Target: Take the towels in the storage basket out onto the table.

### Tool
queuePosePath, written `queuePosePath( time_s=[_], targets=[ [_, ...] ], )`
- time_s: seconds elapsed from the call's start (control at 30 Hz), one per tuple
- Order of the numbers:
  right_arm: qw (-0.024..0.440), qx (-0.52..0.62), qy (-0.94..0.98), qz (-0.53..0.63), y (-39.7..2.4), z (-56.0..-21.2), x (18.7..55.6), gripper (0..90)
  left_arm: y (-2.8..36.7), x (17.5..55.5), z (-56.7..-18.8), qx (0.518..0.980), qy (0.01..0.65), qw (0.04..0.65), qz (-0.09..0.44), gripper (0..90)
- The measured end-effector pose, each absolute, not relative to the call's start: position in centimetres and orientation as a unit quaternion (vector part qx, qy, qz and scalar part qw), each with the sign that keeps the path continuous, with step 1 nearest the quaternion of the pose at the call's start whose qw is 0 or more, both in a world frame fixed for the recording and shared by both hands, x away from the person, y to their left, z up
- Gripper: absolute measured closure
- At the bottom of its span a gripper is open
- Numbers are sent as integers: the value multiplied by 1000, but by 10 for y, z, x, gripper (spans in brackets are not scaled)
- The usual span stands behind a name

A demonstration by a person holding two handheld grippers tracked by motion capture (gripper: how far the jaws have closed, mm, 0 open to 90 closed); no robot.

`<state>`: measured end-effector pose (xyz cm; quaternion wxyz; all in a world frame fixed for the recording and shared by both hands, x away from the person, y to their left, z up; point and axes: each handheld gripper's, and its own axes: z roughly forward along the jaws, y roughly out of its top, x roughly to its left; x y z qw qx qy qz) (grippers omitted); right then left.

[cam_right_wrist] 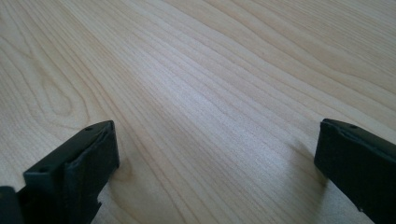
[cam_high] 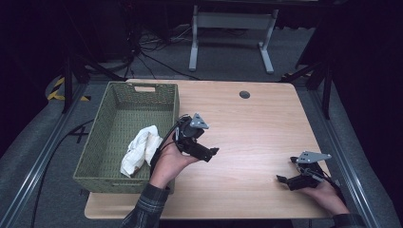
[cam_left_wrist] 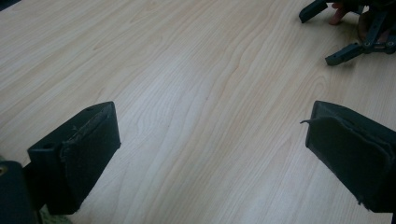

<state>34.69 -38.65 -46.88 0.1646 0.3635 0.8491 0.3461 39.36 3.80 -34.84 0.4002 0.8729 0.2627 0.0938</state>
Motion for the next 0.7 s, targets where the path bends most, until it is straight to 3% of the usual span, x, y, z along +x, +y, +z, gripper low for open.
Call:
queuePosePath(
  time_s=[0.7],
  targets=[
    [164, 364, 849, 346, -386, -469, 347, 1, 79, 394, -345, 867, 289, 391, 107, 36]
  ],
)
